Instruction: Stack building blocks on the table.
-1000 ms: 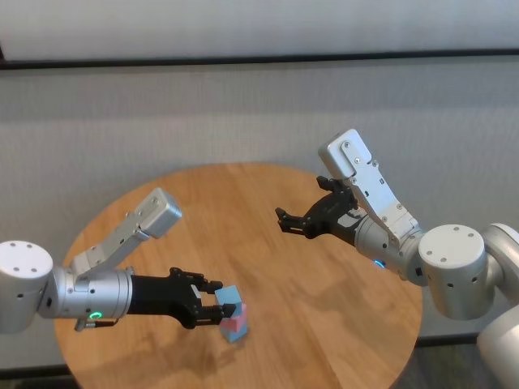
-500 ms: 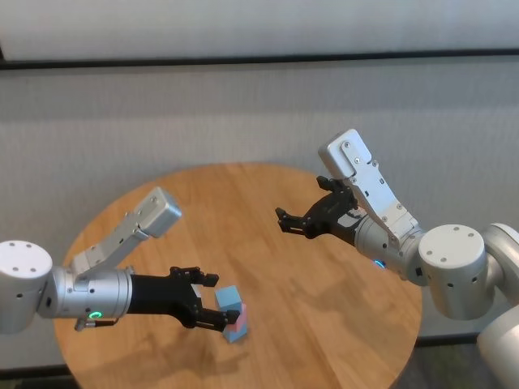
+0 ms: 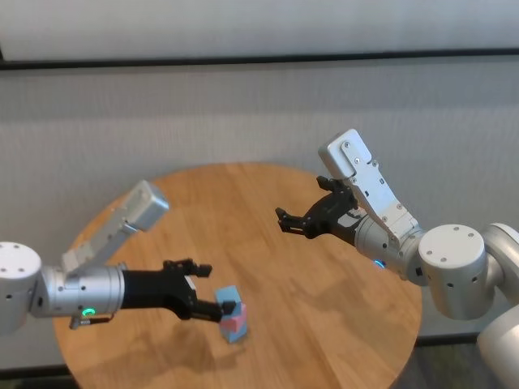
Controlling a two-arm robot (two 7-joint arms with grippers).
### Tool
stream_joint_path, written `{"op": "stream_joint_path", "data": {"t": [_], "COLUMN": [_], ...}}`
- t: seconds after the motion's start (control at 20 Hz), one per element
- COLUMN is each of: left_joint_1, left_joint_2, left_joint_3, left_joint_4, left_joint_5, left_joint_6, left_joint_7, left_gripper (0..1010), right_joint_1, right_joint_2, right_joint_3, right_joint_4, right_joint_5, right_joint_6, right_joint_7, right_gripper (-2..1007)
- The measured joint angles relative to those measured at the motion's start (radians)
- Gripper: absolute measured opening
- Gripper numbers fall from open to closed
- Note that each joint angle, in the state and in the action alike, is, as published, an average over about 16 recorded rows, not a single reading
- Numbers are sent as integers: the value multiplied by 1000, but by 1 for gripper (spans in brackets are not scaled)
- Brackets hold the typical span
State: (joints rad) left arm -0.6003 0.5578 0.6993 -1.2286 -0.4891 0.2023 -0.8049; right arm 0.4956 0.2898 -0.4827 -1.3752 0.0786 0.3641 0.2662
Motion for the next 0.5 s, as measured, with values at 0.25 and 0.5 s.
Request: {"op": "stream_joint_path", "data": {"t": [0.25,0.5], "left_joint_1": [27,73], "left_joint_2": [3,7], "left_joint_3": [-50,-127], "left_joint_4": [-17,-51], "left_joint_5": [-49,-105], "left_joint_6": [-24,-71], "left_joint_7": [30,98], "left_gripper": [1000,1000], "right_joint_1": [0,0], "right_joint_2": [0,0], "right_joint_3": [0,0], "right_joint_4": [0,0], "right_joint_5": [0,0], "right_joint_6": [0,0], "right_joint_7": [0,0], "right_gripper": [1005,1004]}}
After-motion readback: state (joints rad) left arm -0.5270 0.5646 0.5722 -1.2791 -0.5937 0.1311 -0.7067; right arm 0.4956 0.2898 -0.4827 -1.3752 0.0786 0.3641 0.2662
